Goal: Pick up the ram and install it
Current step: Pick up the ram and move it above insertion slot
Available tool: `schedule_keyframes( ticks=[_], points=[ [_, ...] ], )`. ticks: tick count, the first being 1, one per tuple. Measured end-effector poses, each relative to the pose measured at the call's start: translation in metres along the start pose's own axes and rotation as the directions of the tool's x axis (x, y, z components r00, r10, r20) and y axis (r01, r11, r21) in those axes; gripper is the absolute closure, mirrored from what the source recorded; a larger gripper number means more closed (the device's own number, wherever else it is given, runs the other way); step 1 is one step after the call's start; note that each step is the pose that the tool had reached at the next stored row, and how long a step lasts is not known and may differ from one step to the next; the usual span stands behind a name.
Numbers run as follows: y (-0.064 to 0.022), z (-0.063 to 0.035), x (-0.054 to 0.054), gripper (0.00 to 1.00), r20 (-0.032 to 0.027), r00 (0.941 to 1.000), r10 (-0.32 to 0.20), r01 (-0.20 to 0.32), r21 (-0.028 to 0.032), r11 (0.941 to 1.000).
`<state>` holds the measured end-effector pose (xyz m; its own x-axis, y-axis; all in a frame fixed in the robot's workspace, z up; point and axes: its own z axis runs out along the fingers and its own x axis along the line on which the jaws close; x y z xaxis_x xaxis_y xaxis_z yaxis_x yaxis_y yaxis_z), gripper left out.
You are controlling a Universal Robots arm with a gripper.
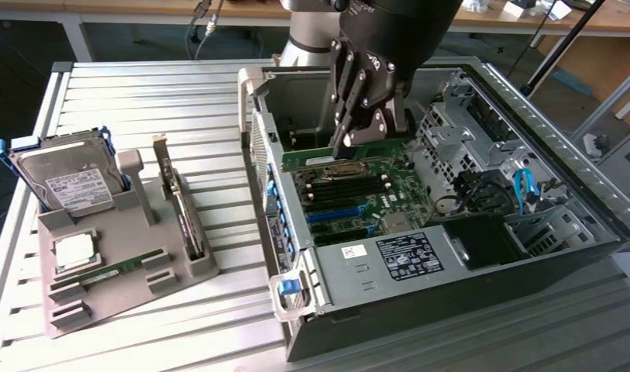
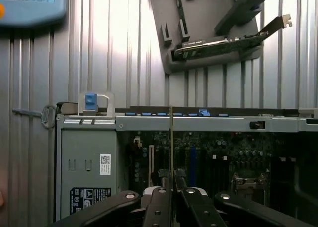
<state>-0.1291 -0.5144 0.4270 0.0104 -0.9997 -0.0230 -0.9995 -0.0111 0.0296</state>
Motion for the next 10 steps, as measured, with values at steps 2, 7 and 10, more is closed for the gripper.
schedule_keyframes(
  ticks=[2, 7, 10],
  points=[
    [-0.0037, 0.0003, 0.000, 0.87, 0.0003, 1.0000, 0.008, -0.008, 0.0002, 1.0000],
    [-0.0119, 0.0006, -0.001, 0.87, 0.0006, 0.9997, 0.025, -0.025, 0.0005, 0.9997],
    [-0.0189, 0.0007, -0.001, 0.87, 0.0007, 0.9995, 0.030, -0.030, 0.0007, 0.9995]
  ],
)
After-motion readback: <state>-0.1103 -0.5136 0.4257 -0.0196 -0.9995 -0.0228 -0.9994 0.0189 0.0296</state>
